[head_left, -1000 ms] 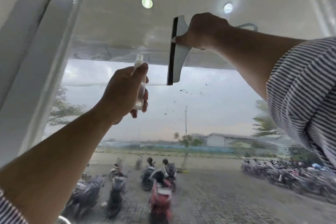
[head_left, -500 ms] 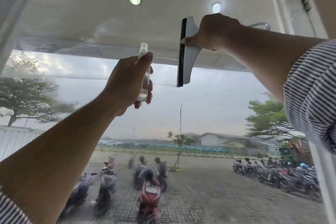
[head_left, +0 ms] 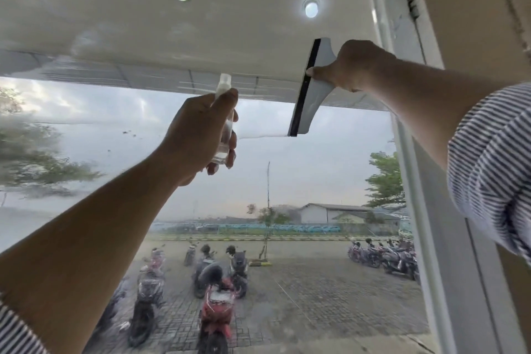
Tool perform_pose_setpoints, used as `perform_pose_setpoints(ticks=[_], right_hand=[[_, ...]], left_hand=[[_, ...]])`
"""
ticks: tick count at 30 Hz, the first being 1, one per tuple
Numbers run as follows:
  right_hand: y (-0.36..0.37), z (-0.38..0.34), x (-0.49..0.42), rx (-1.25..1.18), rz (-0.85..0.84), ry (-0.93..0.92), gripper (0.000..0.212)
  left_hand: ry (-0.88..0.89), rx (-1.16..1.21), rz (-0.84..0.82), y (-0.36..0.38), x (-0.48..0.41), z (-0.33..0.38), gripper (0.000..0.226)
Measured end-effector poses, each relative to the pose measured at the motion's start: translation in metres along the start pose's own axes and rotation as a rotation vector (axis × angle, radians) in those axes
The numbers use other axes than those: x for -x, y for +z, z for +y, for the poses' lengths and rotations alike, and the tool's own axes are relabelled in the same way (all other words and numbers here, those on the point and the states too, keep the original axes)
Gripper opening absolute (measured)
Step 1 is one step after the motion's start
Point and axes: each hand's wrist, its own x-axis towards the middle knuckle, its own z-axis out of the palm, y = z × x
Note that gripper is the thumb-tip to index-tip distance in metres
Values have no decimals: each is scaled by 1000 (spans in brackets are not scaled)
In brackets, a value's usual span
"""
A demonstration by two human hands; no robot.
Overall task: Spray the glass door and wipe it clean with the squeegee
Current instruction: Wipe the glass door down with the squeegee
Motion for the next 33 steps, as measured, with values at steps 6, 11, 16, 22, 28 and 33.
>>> perform_pose_setpoints(ticks=[6, 11, 16, 22, 28, 33], right_hand=[[3, 37, 2, -78, -10, 117, 67], [12, 51, 17, -211, -20, 198, 60], [17, 56, 37, -262, -30, 279, 62], [5, 37, 40, -703, 6, 394, 45], [-15, 3, 11, -895, -86, 406, 40], [-6, -2, 1, -714, -141, 413, 37]], left_hand=[[-6, 4, -31, 19, 4, -4, 37], [-12, 7, -62, 27, 4, -1, 36], [-40, 21, -58, 28, 4, 10, 34], [-22, 9, -76, 19, 7, 15, 37], [-10, -21, -77, 14, 6, 16, 38], [-2, -50, -93, 17, 10, 12, 38]])
